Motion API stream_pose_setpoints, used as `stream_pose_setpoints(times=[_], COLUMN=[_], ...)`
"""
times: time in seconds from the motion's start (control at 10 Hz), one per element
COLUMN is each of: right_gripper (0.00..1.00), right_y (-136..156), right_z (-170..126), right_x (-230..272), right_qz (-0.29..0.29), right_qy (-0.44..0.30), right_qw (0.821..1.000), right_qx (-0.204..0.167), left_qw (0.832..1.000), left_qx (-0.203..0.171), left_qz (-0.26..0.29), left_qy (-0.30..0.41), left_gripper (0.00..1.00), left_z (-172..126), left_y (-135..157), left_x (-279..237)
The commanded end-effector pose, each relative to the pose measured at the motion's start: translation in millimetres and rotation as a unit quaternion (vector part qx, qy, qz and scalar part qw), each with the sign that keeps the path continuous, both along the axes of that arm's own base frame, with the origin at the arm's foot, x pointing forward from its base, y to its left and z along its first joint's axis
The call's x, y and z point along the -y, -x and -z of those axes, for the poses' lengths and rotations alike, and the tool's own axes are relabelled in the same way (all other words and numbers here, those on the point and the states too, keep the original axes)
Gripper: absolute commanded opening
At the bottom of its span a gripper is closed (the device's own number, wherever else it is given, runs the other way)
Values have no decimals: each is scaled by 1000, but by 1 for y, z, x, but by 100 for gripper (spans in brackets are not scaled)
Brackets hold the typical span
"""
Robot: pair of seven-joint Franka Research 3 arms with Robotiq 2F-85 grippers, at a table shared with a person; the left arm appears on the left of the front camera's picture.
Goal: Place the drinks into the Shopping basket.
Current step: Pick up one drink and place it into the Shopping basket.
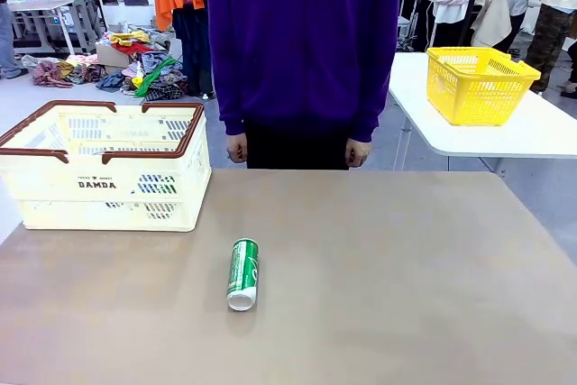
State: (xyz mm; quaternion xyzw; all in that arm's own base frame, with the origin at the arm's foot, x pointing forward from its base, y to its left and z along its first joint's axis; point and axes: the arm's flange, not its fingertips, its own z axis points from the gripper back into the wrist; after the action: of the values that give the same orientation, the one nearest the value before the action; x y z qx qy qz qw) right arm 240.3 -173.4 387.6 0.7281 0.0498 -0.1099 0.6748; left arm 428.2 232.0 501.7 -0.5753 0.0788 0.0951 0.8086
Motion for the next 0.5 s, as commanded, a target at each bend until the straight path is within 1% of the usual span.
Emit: stream_pose_setpoints(times=[0.0,0.1,0.2,0.3,0.4], right_gripper=[100,100,100,100,100], right_y=[2,2,2,2,2], right_z=[-7,-7,-7,-7,-7], right_x=[1,1,1,1,1], right_qz=[-3,-3,-3,-3,-3], right_qy=[-2,-2,-2,-2,-2], right_qw=[1000,1000,1000,1000,1000], right_qx=[-10,-10,-10,-10,-10], left_qw=[1000,996,987,976,961], left_qx=[0,-9,11,57,105], left_qz=[0,10,69,71,105], left_qy=[0,-88,-144,-196,-233], left_gripper=[100,100,100,100,100], left_z=[0,-9,-19,-30,-35], left_y=[0,13,21,31,49], left_x=[0,48,107,155,207])
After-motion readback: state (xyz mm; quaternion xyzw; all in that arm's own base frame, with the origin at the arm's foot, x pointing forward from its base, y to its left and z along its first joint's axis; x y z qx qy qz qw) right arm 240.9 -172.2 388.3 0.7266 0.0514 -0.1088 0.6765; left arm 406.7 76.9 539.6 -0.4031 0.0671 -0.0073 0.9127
